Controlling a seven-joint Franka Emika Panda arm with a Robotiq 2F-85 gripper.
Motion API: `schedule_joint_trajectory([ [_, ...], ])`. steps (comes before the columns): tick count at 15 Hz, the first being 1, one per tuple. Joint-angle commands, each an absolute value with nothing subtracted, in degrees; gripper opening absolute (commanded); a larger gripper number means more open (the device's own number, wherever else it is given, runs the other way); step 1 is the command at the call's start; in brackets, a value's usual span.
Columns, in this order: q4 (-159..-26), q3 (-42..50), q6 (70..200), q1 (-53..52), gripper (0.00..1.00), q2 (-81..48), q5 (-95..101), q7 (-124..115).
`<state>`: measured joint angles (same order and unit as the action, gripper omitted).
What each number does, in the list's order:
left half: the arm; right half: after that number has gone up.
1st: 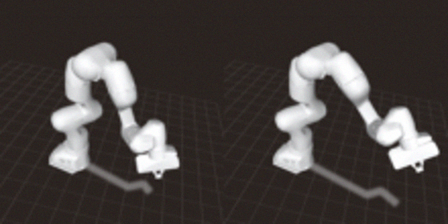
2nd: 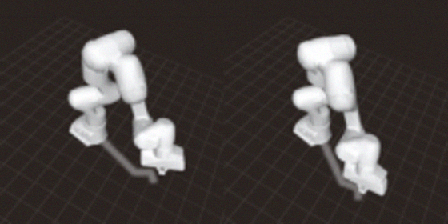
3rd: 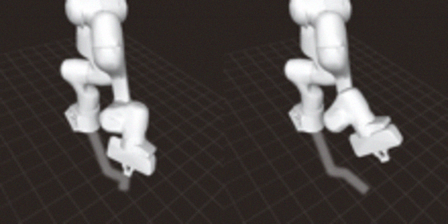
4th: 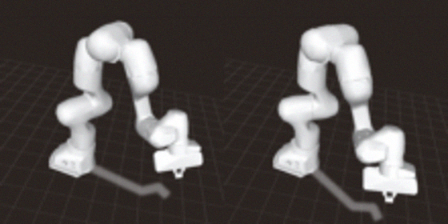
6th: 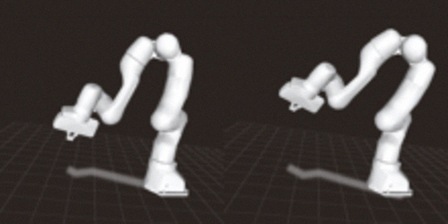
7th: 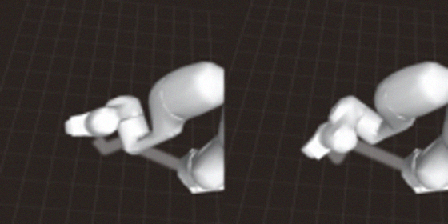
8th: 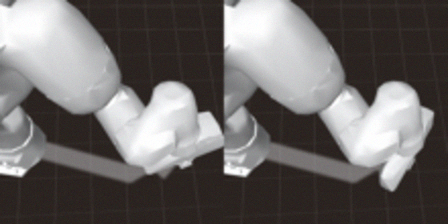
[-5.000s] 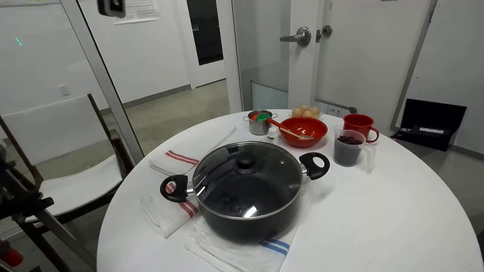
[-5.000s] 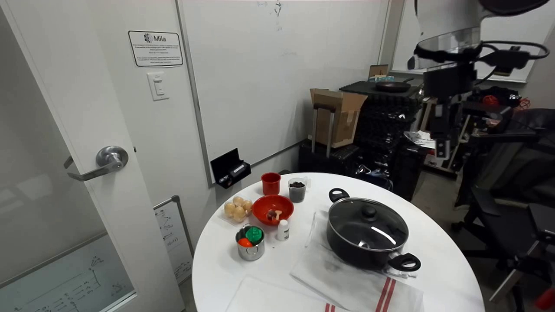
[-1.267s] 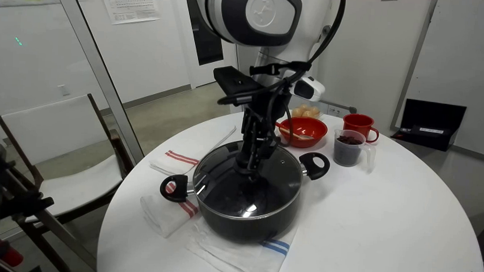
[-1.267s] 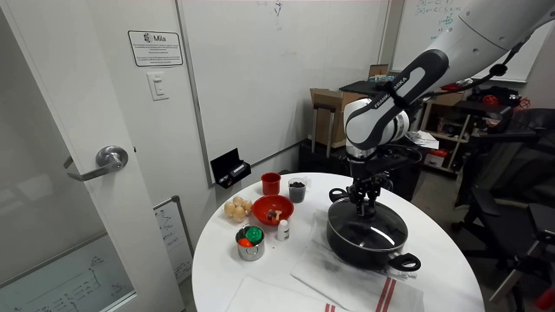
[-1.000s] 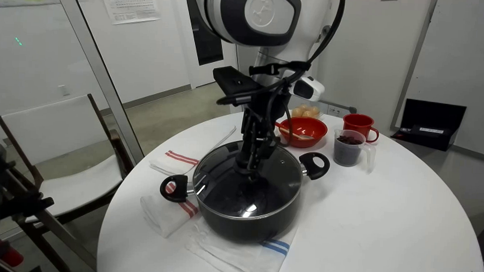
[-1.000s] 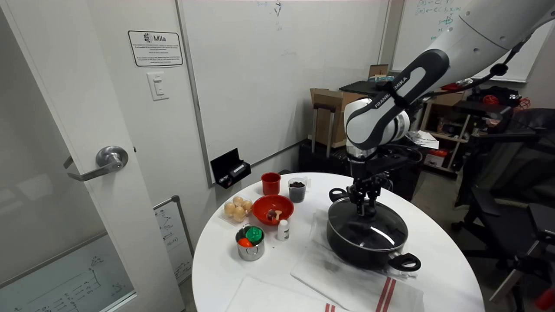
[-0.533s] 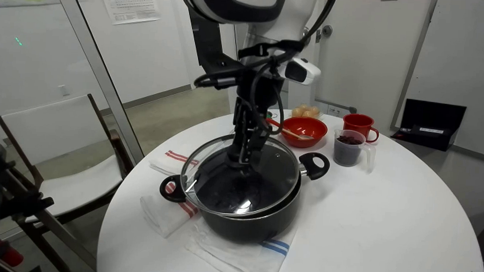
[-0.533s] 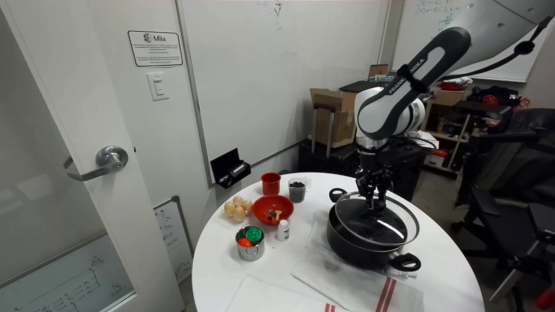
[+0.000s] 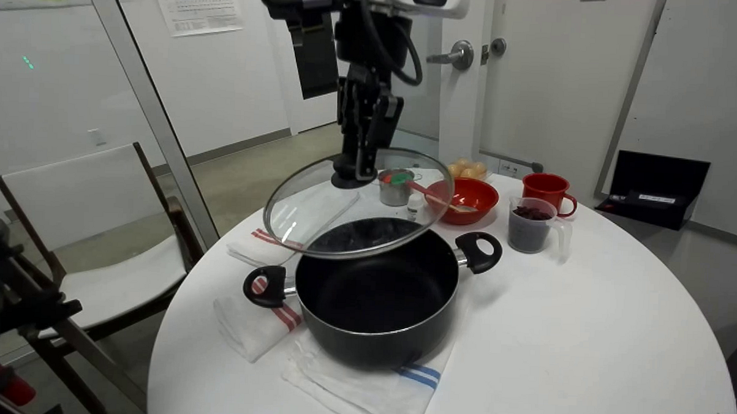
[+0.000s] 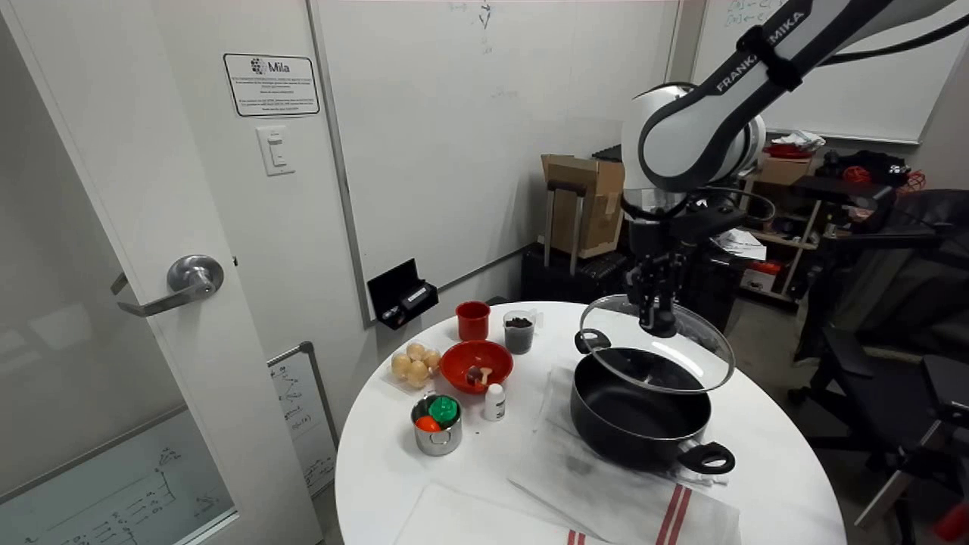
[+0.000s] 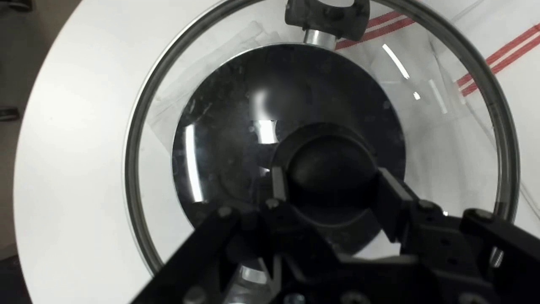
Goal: Take the lid off of the pot
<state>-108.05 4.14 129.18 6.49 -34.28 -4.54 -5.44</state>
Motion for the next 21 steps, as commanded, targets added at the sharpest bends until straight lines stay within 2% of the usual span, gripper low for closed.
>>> schedule_joint_trajectory([
  [1, -106.0, 4.55, 124.73, 2.09, 0.26, -30.98, -0.01, -7.11],
  [12, -82.1, 0.86, 109.33, -9.28, 0.26, -42.79, 9.54, -6.1],
  [17, -69.67, 0.24, 105.04, -12.43, 0.26, -52.67, 11.79, -4.32],
  [20, -66.74, 0.01, 104.05, -13.04, 0.26, -54.79, 11.92, -2.59],
  [21, -71.76, -0.05, 107.69, -12.84, 0.51, -53.15, 10.9, -4.68],
])
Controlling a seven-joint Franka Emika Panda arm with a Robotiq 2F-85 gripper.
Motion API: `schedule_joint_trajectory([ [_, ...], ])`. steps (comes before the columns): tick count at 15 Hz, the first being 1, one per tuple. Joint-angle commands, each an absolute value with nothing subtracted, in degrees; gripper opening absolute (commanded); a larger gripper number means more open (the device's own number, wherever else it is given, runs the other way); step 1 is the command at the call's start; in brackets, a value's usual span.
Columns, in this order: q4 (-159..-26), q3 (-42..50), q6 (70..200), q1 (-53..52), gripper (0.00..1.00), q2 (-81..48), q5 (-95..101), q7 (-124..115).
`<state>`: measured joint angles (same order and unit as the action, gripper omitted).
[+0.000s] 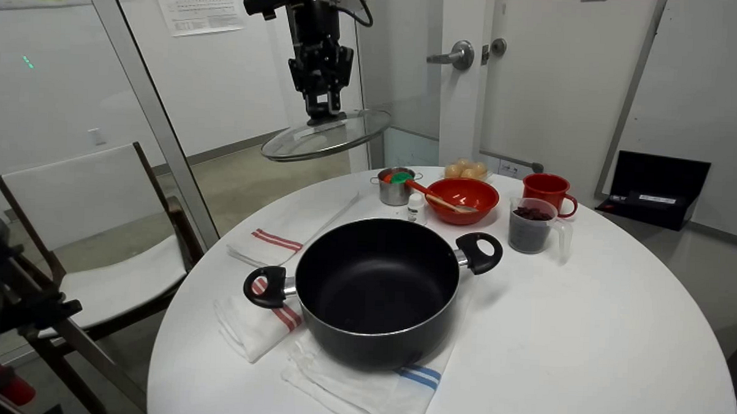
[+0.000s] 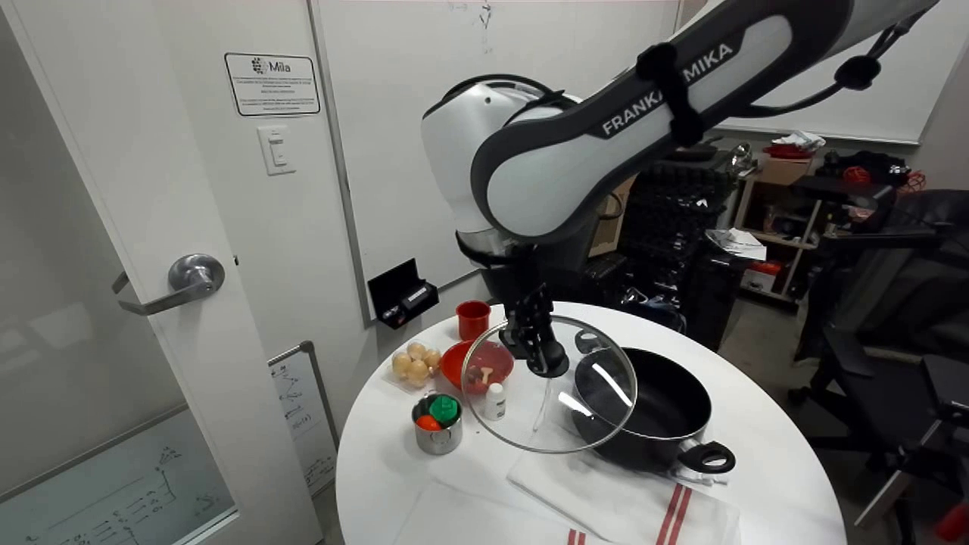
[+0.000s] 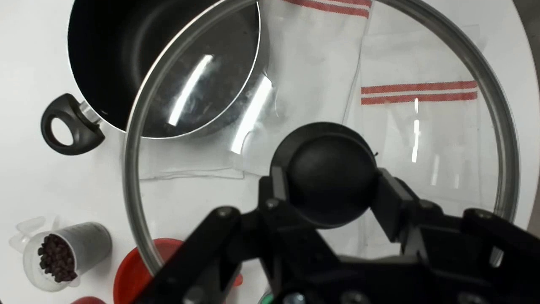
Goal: Take the lid off of the pot
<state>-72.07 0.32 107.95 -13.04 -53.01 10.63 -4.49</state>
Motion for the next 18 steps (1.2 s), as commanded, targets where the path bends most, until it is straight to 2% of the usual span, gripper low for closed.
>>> schedule_joint_trajectory([
  [1, -70.65, -0.06, 107.47, -13.0, 0.51, -54.01, 10.91, -4.36],
  [4, -69.14, -0.05, 106.85, -12.97, 0.51, -54.69, 10.91, -3.9],
  [5, -68.95, -0.05, 106.7, -12.94, 0.26, -54.69, 10.92, -3.77],
  [18, -57.83, -2.77, 105.13, -16.22, 0.26, -68.69, 10.48, -1.25],
])
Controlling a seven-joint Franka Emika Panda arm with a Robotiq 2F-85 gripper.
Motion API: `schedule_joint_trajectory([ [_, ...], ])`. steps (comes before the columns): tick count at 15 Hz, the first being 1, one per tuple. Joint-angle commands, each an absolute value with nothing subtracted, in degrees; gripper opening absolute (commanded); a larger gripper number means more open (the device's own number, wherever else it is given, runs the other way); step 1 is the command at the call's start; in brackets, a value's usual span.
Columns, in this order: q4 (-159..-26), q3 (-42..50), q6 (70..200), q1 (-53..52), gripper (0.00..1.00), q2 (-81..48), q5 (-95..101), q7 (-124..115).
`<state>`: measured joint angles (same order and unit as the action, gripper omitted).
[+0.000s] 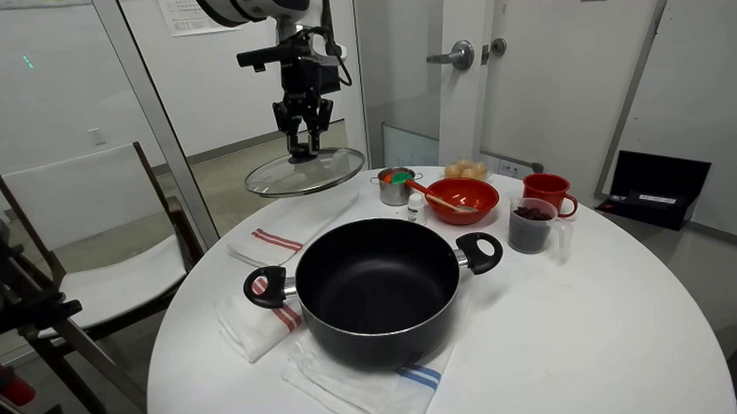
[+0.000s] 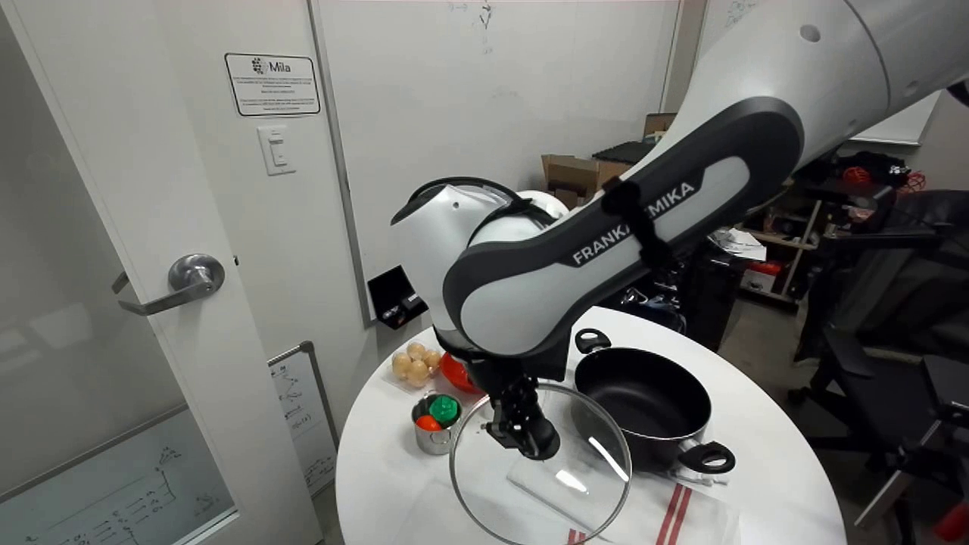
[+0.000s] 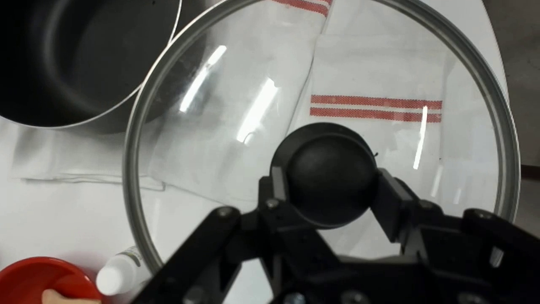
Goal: Take the lid off of the pot
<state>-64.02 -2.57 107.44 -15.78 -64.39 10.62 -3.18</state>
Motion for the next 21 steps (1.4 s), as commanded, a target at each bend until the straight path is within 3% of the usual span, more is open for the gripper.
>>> schedule_joint_trajectory([
  [1, -56.89, -2.85, 105.15, -16.27, 0.26, -69.93, 10.32, -1.02],
  [11, -48.72, -4.85, 107.95, -15.45, 0.26, -81.03, 6.83, 0.59],
  [21, -51.21, -2.5, 114.46, -15.07, 0.26, -83.34, 7.58, -5.9],
])
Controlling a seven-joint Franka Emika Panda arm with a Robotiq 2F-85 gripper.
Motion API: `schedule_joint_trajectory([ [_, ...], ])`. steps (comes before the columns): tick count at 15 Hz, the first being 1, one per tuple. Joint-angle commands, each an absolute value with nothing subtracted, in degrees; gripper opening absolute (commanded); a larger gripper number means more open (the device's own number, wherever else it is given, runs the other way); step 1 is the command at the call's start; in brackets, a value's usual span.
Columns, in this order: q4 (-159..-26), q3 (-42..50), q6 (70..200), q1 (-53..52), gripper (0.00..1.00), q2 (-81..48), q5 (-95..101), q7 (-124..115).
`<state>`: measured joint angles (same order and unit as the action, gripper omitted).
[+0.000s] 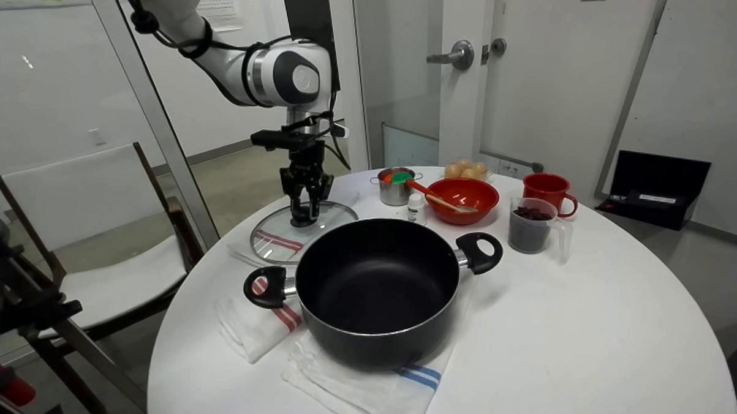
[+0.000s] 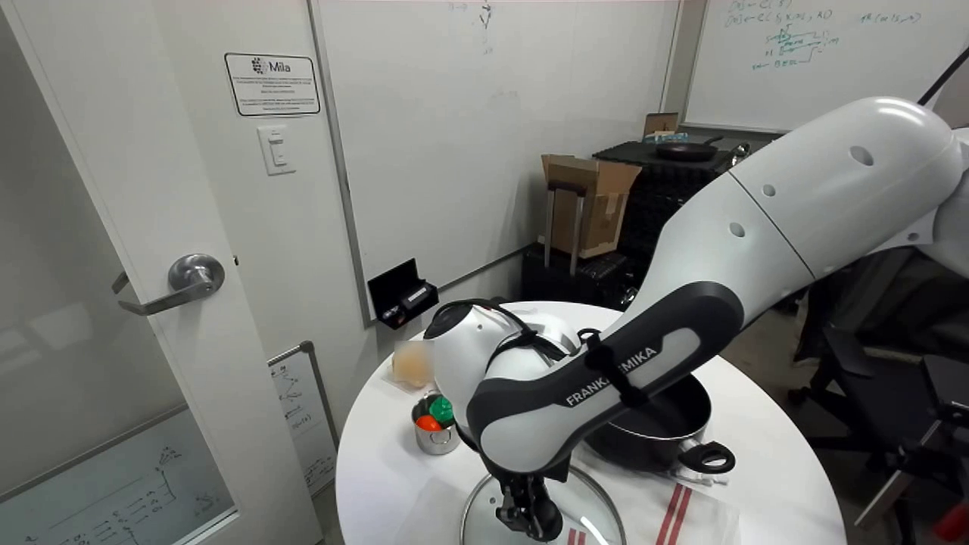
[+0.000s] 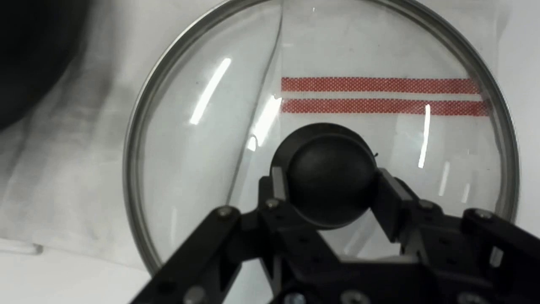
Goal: Take the lid off of the pot
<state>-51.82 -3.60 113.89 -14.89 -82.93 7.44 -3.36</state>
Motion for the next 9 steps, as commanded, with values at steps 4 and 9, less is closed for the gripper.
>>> schedule_joint_trajectory([
  [4, -52.67, -2.56, 115.47, -15.21, 0.26, -82.43, 7.67, -6.7],
  [9, -57.85, -2.69, 120.25, -15.05, 0.98, -79.09, 7.61, -8.31],
])
